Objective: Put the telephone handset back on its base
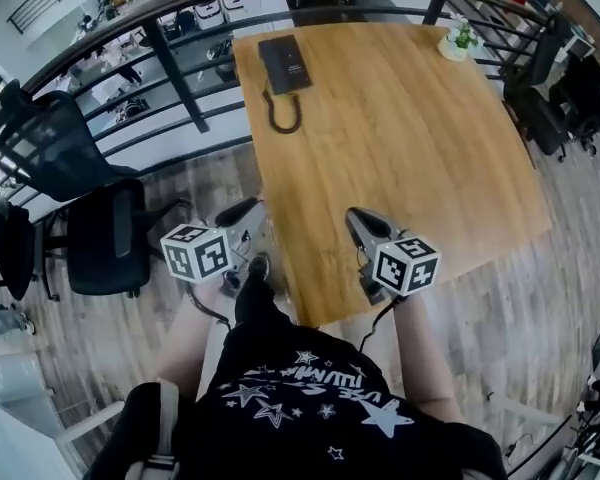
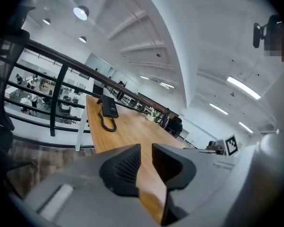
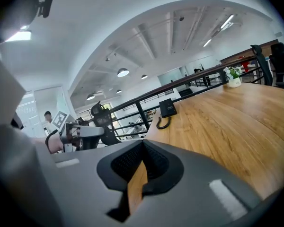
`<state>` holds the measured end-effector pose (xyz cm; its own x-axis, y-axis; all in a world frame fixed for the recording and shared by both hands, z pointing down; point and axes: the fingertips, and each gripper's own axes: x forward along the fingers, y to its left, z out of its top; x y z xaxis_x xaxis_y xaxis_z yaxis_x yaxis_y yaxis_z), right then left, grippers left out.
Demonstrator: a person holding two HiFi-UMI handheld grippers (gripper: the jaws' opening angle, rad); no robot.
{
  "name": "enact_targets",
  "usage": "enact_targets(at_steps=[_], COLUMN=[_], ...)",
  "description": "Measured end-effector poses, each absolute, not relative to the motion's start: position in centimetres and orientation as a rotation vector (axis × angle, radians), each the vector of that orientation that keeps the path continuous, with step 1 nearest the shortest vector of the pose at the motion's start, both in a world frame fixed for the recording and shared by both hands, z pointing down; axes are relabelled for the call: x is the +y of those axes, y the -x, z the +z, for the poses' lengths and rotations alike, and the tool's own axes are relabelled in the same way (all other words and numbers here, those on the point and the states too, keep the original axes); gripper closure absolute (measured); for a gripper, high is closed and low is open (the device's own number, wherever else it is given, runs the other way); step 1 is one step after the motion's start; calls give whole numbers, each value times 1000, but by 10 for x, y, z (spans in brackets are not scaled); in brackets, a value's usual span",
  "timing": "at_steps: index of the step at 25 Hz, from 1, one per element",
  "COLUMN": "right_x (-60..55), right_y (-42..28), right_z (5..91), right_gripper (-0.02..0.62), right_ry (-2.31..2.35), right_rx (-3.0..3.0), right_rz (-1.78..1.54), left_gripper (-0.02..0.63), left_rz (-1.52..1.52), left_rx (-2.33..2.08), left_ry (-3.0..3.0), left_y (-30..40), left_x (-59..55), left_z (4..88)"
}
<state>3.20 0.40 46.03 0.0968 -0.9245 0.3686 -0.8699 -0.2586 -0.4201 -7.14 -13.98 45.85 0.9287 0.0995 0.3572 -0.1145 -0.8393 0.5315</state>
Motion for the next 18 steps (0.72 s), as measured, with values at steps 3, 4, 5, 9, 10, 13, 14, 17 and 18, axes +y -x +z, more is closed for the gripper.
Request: enact_targets(at_steps=[3,4,5,9,10,13,14,17,18], right_x=[4,1,-2,-14,-16,-21,-22,-26,-28], right_y=[-18,-15,-12,-6,-6,-3,-1,12,18], right_z=[457,457,458,462,461,457,457,456,454], right_gripper=[594,594,594,594,594,594,594,594,594], right_ry=[2217,2208,2199,2183,2185,2192,2194,2203,2206], right_rx=[1916,1936,1953,1989,1989,1980,1977,1975,1978], right_rz=[-882,-881,-878,-864,-861,-860,-864,-886,-891], left_gripper=[541,551,566,600,603,603,603,603,603], left_rz=[486,485,486,480,472,449,447,454,458], left_rx=[-53,-64,-73,-101,-102,-80,-70,-53,-51], left_ry=[-2511,-2507,-2502,-2484,-2480,-2481,-2483,-2469,-2461], left_y=[97,103,109,123,125,129,131,142,148], left_x=[-125,-123,-121,-124,-125,-124,-122,-121,-122], left_z=[454,456,459,470,469,464,463,463,463])
